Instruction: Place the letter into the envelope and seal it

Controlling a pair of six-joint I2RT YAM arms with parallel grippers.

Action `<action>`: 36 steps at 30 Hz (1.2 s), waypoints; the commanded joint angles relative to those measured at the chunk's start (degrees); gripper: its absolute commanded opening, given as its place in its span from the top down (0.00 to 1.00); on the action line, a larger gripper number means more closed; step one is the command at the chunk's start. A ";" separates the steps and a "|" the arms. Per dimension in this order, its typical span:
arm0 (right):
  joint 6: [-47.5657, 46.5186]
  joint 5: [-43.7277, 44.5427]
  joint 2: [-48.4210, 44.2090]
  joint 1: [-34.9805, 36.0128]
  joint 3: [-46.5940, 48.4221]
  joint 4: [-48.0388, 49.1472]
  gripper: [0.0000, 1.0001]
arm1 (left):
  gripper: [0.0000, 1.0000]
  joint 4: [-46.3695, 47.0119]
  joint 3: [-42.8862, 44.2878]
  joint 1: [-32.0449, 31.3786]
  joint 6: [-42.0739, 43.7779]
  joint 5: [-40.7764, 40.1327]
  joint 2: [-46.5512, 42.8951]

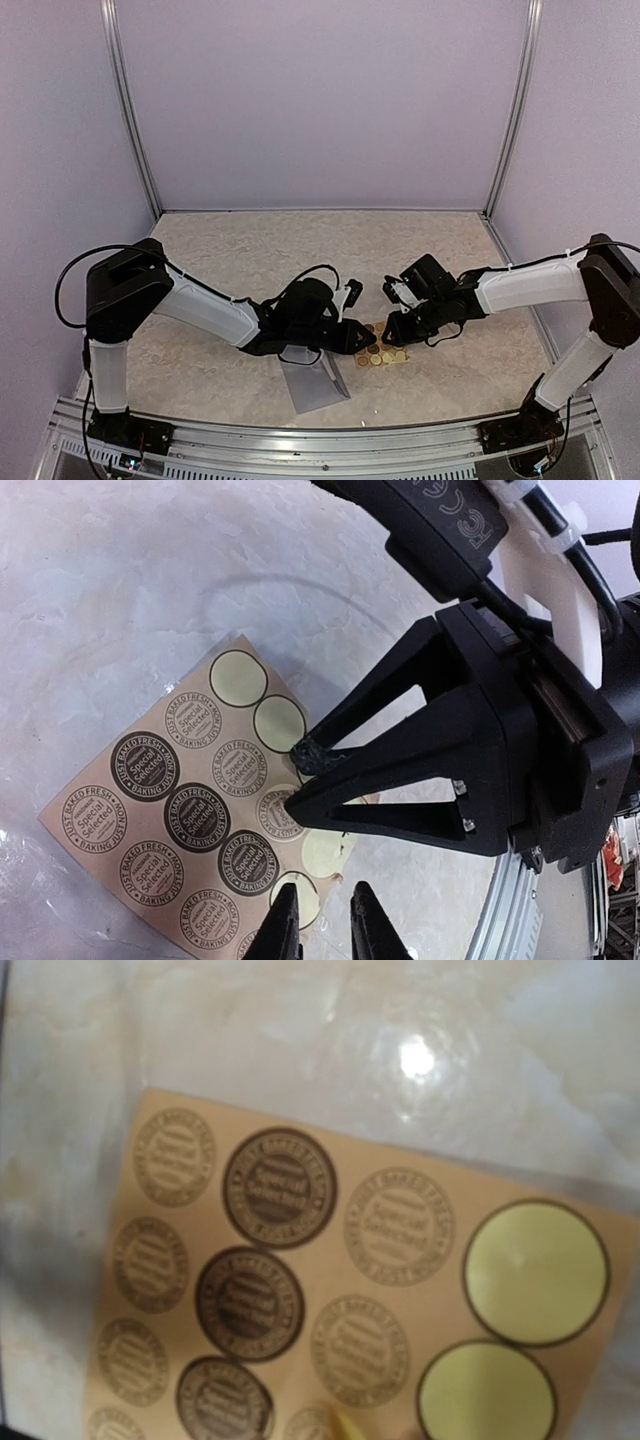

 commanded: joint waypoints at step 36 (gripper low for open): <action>-1.08 -1.46 5.12 -0.67 -1.68 4.53 1.00 | 0.93 -3.41 2.86 1.39 0.45 -2.63 7.55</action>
